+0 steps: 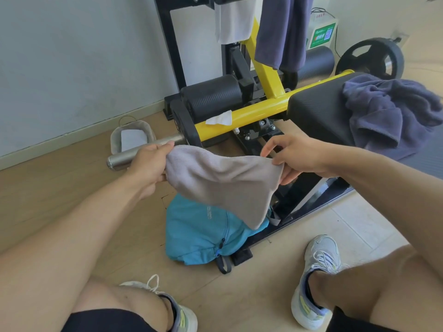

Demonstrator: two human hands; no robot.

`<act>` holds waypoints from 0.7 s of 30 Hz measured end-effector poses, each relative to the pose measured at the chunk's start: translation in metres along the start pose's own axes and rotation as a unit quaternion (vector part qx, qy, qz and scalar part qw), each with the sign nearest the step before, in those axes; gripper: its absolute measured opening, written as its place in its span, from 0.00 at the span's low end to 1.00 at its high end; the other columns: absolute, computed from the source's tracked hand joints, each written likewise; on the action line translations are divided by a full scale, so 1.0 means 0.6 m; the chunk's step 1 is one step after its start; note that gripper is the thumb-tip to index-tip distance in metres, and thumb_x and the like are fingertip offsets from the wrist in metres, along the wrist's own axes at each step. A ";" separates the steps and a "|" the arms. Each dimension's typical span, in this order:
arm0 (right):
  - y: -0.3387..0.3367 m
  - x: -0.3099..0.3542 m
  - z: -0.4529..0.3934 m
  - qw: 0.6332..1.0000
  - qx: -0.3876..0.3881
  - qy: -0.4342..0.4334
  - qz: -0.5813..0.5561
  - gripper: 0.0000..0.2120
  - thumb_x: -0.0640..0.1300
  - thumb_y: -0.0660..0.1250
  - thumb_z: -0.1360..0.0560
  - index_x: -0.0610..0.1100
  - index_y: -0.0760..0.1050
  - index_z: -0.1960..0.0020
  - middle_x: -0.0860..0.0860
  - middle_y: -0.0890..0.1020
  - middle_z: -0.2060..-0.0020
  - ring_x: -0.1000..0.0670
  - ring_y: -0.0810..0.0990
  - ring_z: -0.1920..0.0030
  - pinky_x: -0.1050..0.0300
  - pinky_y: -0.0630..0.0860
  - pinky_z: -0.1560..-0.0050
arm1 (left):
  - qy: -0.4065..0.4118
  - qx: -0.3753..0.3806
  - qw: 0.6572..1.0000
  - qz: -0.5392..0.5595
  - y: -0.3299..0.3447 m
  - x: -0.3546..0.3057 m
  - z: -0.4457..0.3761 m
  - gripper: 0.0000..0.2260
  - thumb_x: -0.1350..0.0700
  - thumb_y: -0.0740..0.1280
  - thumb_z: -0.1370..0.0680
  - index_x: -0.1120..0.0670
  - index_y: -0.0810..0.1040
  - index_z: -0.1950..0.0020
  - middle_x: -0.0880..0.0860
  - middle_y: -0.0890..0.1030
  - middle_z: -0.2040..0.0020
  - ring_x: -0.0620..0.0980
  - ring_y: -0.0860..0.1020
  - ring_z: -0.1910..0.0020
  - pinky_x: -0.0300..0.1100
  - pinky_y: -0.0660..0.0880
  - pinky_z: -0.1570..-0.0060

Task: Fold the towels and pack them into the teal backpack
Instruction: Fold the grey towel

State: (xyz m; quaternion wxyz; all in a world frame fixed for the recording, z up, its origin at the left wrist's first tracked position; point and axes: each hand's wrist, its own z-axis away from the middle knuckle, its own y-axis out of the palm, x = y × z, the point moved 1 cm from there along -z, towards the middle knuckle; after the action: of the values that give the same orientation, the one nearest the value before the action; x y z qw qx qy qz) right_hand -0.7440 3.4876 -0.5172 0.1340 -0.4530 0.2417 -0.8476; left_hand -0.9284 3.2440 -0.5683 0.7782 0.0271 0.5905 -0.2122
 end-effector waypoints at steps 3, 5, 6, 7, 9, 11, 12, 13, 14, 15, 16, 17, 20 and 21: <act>0.021 0.030 0.022 0.996 0.036 -0.078 -0.006 0.16 0.34 0.57 0.18 0.50 0.78 0.40 0.39 0.87 0.55 0.41 0.88 0.57 0.42 0.85 0.50 | 0.024 0.006 1.000 0.004 0.019 -0.011 0.015 0.11 0.48 0.68 0.19 0.56 0.78 0.48 0.58 0.83 0.48 0.56 0.82 0.51 0.55 0.82 0.52; 0.034 0.047 0.034 0.991 0.053 -0.121 -0.013 0.19 0.35 0.57 0.17 0.53 0.78 0.38 0.41 0.87 0.55 0.43 0.88 0.57 0.46 0.86 0.53 | 0.048 0.009 0.999 0.007 0.032 -0.019 0.025 0.12 0.48 0.70 0.20 0.57 0.78 0.50 0.60 0.84 0.48 0.58 0.84 0.50 0.50 0.83 0.60; 0.039 0.053 0.038 0.988 0.064 -0.138 -0.011 0.18 0.36 0.57 0.17 0.52 0.79 0.38 0.42 0.87 0.53 0.44 0.88 0.57 0.47 0.86 0.53 | 0.060 0.013 0.998 0.005 0.039 -0.021 0.029 0.12 0.48 0.70 0.20 0.57 0.79 0.51 0.61 0.84 0.47 0.59 0.84 0.49 0.49 0.83 0.61; 0.044 0.058 0.042 0.985 0.080 -0.155 -0.002 0.16 0.37 0.59 0.17 0.51 0.80 0.39 0.45 0.87 0.51 0.47 0.88 0.55 0.48 0.85 0.51 | 0.072 0.020 0.997 0.002 0.046 -0.024 0.035 0.12 0.48 0.70 0.20 0.57 0.79 0.52 0.62 0.84 0.48 0.59 0.85 0.50 0.48 0.83 0.61; 0.053 0.061 0.046 0.974 0.116 -0.190 0.039 0.14 0.37 0.66 0.19 0.50 0.80 0.37 0.52 0.87 0.47 0.51 0.87 0.49 0.50 0.84 0.45 | 0.100 0.038 0.994 -0.009 0.059 -0.028 0.048 0.13 0.48 0.71 0.20 0.56 0.77 0.57 0.61 0.83 0.54 0.58 0.83 0.56 0.48 0.82 0.61; 0.062 0.062 0.050 0.966 0.114 -0.219 0.075 0.19 0.33 0.69 0.22 0.49 0.78 0.34 0.54 0.86 0.44 0.55 0.86 0.45 0.55 0.82 0.41 | 0.125 0.062 0.990 -0.027 0.068 -0.031 0.060 0.15 0.47 0.72 0.21 0.57 0.76 0.58 0.64 0.81 0.58 0.56 0.79 0.60 0.50 0.78 0.61; 0.066 0.064 0.051 0.965 0.097 -0.231 0.079 0.20 0.32 0.69 0.22 0.48 0.78 0.34 0.53 0.86 0.44 0.57 0.85 0.45 0.57 0.81 0.41 | 0.132 0.077 0.988 -0.033 0.071 -0.030 0.063 0.17 0.46 0.72 0.22 0.60 0.77 0.56 0.66 0.81 0.58 0.55 0.78 0.61 0.51 0.76 0.61; 0.068 0.067 0.052 0.964 0.067 -0.247 0.076 0.19 0.31 0.68 0.22 0.48 0.79 0.35 0.53 0.87 0.46 0.58 0.85 0.47 0.58 0.81 0.42 | 0.132 0.093 0.986 -0.037 0.072 -0.030 0.066 0.19 0.44 0.73 0.23 0.61 0.77 0.54 0.67 0.82 0.57 0.54 0.77 0.61 0.51 0.74 0.60; 0.066 0.071 0.055 0.961 0.030 -0.267 0.069 0.16 0.33 0.69 0.22 0.47 0.81 0.38 0.53 0.88 0.50 0.59 0.86 0.49 0.58 0.82 0.44 | 0.130 0.103 0.985 -0.041 0.071 -0.030 0.067 0.21 0.42 0.73 0.25 0.61 0.78 0.53 0.67 0.82 0.55 0.54 0.76 0.60 0.50 0.73 0.58; 0.063 0.075 0.058 0.956 0.000 -0.290 0.056 0.12 0.36 0.71 0.22 0.47 0.83 0.41 0.54 0.88 0.54 0.58 0.86 0.52 0.59 0.82 0.46 | 0.127 0.107 0.985 -0.047 0.070 -0.030 0.066 0.23 0.38 0.74 0.28 0.59 0.78 0.54 0.66 0.83 0.54 0.53 0.76 0.60 0.50 0.72 0.57; 0.059 0.077 0.060 0.948 -0.018 -0.315 0.040 0.09 0.39 0.73 0.23 0.47 0.85 0.44 0.55 0.88 0.56 0.58 0.86 0.54 0.60 0.82 0.48 | 0.122 0.103 0.985 -0.057 0.068 -0.029 0.063 0.24 0.36 0.73 0.31 0.57 0.79 0.56 0.65 0.83 0.54 0.53 0.76 0.59 0.50 0.71 0.56; 0.054 0.082 0.065 0.937 -0.032 -0.346 0.033 0.07 0.42 0.73 0.23 0.48 0.86 0.46 0.56 0.87 0.57 0.57 0.85 0.54 0.62 0.80 0.50 | 0.119 0.099 0.986 -0.064 0.066 -0.028 0.060 0.22 0.35 0.73 0.32 0.54 0.79 0.58 0.63 0.84 0.56 0.52 0.76 0.60 0.49 0.70 0.56; 0.058 0.105 0.096 0.904 -0.007 -0.426 0.035 0.05 0.45 0.74 0.24 0.49 0.84 0.48 0.50 0.82 0.50 0.51 0.80 0.45 0.50 0.76 0.41 | 0.115 0.058 0.987 -0.100 0.048 -0.015 0.036 0.15 0.41 0.74 0.27 0.51 0.76 0.60 0.56 0.81 0.60 0.51 0.74 0.61 0.48 0.70 0.60; 0.067 0.112 0.112 0.897 0.049 -0.439 0.024 0.05 0.42 0.74 0.24 0.47 0.84 0.48 0.48 0.83 0.47 0.49 0.80 0.42 0.46 0.74 0.36 | 0.113 0.041 0.987 -0.103 0.041 -0.009 0.028 0.14 0.43 0.74 0.27 0.50 0.75 0.61 0.56 0.81 0.61 0.51 0.74 0.61 0.49 0.71 0.61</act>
State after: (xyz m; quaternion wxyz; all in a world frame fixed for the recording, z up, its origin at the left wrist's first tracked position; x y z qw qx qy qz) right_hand -0.7251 3.4039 -0.4595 0.2683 -0.7662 0.1274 -0.5698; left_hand -0.9055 3.2633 -0.5631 0.6787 0.0224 0.6652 -0.3106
